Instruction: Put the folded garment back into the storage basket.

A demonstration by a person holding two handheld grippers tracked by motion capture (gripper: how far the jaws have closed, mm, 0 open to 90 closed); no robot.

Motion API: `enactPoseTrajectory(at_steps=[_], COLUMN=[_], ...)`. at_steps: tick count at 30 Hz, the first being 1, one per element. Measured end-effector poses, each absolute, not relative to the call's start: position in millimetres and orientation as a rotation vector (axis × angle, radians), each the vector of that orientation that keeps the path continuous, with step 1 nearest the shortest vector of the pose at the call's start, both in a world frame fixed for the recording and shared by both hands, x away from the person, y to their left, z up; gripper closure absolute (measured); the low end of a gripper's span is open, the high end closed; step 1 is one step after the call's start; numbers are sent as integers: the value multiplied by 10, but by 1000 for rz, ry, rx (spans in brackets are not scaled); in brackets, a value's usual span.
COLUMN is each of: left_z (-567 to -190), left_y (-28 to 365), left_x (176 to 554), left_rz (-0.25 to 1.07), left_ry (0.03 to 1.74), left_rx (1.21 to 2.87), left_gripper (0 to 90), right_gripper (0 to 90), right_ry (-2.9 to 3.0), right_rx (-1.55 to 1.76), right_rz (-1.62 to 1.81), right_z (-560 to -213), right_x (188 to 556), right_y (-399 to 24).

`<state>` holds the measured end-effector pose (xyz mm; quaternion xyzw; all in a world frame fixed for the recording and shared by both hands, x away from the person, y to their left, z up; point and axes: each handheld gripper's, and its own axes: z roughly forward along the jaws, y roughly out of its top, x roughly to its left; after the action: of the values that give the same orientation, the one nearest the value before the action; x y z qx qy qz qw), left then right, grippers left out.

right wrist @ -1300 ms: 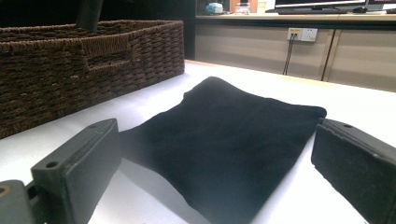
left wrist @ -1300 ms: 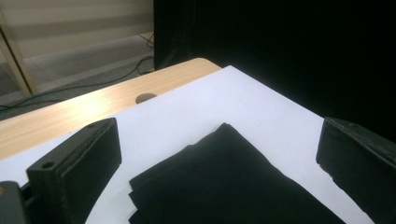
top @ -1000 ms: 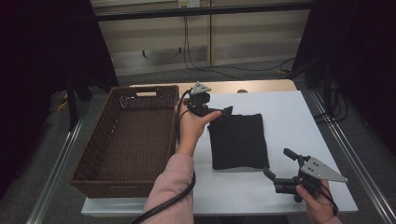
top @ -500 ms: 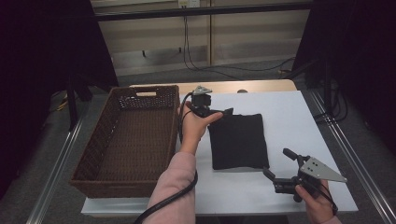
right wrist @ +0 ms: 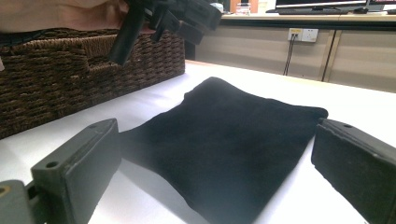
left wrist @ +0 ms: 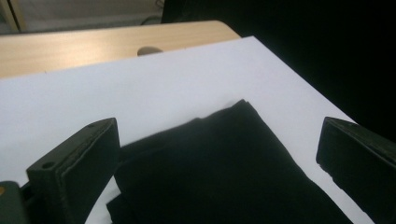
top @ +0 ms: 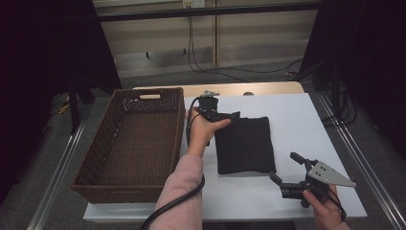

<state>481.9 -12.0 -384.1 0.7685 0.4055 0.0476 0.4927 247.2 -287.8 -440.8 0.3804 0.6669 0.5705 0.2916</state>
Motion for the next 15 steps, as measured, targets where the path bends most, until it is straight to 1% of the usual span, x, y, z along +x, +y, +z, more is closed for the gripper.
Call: enactPoseTrajectory(at_steps=[4,7,15], left_z=[-3887,-3928,-4009], left_y=[-151,-152,-149], left_x=[4838,4853,4894], left_rz=[120,114,150], left_ry=[1000,1004,1000], left_rx=[1880,1886,1916], left_gripper=[0,28,81], right_gripper=[12,12,12], right_ry=[1778,1783,1785], right_rx=[1013,1008,1008], right_rz=[1518,1515,1518], right_z=[-4408,-4412,-4414], right_x=[2471,2474,2481], right_y=[-2878,-2879,-2877])
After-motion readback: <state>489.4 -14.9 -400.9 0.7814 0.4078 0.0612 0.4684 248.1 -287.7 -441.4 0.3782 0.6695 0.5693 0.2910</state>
